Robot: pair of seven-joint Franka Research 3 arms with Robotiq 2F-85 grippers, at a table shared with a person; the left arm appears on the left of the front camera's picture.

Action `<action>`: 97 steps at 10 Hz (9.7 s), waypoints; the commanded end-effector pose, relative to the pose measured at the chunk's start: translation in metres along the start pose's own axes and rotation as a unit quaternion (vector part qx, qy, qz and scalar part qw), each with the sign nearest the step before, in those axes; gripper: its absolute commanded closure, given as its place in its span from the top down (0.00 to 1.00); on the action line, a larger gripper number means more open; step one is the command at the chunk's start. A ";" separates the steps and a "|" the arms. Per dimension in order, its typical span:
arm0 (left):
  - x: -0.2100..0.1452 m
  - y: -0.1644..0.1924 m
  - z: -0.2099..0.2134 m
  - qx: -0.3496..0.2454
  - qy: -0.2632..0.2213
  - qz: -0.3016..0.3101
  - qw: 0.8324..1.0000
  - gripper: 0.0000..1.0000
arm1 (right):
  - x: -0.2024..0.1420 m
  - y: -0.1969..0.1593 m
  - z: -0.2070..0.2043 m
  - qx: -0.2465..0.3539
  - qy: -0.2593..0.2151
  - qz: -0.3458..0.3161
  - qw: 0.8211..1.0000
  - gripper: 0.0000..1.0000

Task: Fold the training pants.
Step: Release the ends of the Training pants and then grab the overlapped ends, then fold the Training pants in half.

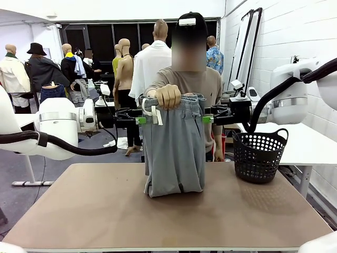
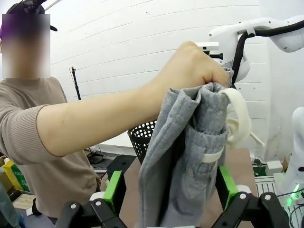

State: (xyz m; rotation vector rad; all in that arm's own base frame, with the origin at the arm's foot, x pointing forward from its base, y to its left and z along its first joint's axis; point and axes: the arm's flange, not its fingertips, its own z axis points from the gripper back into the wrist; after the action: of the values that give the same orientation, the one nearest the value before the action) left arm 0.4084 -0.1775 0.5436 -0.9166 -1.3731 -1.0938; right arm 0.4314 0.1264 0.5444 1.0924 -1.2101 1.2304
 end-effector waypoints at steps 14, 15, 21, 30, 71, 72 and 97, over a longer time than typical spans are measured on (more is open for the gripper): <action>0.006 0.011 -0.042 -0.019 0.003 -0.020 1.000 1.00 | -0.009 -0.002 -0.029 0.037 -0.020 -0.013 0.999 1.00; 0.007 0.011 -0.046 -0.025 0.006 -0.019 0.999 1.00 | -0.009 -0.003 -0.030 0.039 -0.017 -0.013 0.999 1.00; 0.010 0.005 -0.057 -0.076 0.002 -0.005 0.997 1.00 | -0.003 -0.010 -0.030 0.032 -0.020 -0.008 0.999 1.00; 0.012 0.001 -0.063 -0.093 0.003 -0.008 0.996 1.00 | 0.020 -0.009 -0.053 0.059 -0.034 -0.010 0.998 1.00; 0.025 -0.004 -0.073 -0.045 0.003 -0.041 0.998 0.00 | 0.016 -0.018 -0.051 0.097 0.011 -0.019 0.995 0.00; 0.025 -0.001 -0.073 -0.041 -0.032 -0.045 0.998 0.00 | 0.015 -0.019 -0.053 0.095 0.024 -0.016 0.995 0.00; 0.021 -0.005 -0.068 -0.056 0.007 -0.033 0.998 0.00 | 0.015 -0.013 -0.050 0.082 0.010 -0.016 0.996 0.00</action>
State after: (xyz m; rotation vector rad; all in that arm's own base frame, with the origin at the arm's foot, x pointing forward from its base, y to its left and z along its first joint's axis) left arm 0.4218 -0.2456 0.5579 -0.9673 -1.3412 -1.2304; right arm 0.4487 0.1764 0.5567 1.2061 -1.0802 1.3406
